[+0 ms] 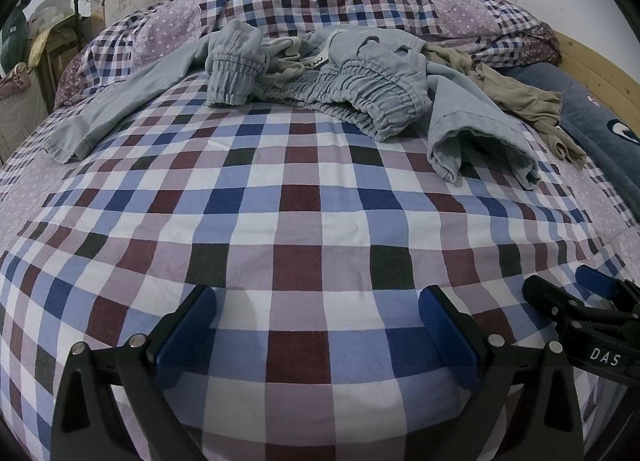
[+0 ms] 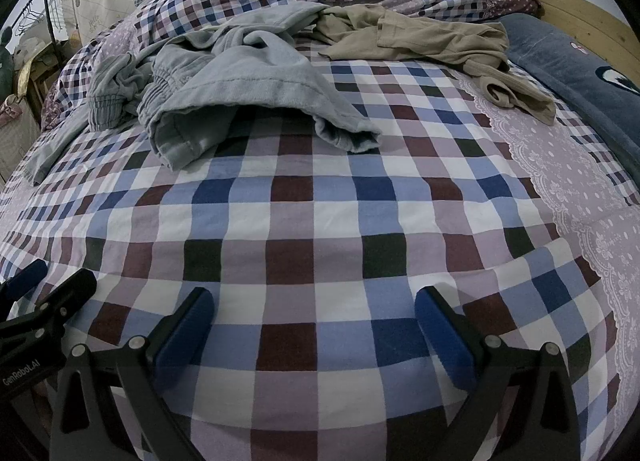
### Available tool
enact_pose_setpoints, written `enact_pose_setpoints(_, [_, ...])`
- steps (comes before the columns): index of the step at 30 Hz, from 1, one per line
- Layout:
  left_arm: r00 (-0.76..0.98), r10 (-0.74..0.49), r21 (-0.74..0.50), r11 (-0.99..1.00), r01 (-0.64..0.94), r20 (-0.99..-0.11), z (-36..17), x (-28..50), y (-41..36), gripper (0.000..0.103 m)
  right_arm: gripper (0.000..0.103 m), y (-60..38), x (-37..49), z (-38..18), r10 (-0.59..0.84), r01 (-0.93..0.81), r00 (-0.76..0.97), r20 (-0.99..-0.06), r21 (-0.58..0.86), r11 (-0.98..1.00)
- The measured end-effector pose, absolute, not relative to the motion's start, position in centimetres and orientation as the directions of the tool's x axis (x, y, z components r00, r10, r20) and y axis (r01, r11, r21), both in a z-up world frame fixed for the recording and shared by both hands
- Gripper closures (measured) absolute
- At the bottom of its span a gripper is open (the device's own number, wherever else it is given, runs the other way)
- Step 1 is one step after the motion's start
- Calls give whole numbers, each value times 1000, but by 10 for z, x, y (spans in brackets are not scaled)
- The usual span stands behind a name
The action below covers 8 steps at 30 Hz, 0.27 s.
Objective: Fold clothes
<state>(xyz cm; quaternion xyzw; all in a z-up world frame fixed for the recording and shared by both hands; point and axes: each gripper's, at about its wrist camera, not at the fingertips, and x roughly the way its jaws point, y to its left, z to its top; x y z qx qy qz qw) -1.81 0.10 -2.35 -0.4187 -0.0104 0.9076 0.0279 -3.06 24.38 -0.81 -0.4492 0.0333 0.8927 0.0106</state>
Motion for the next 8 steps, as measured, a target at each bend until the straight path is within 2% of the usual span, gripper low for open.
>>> enact_pose_setpoints(8, [-650,62,-48,-998,-40,-757,-24,-18,1,0,0,244,-30,-8,-11,-49,-596,-803,50,-998])
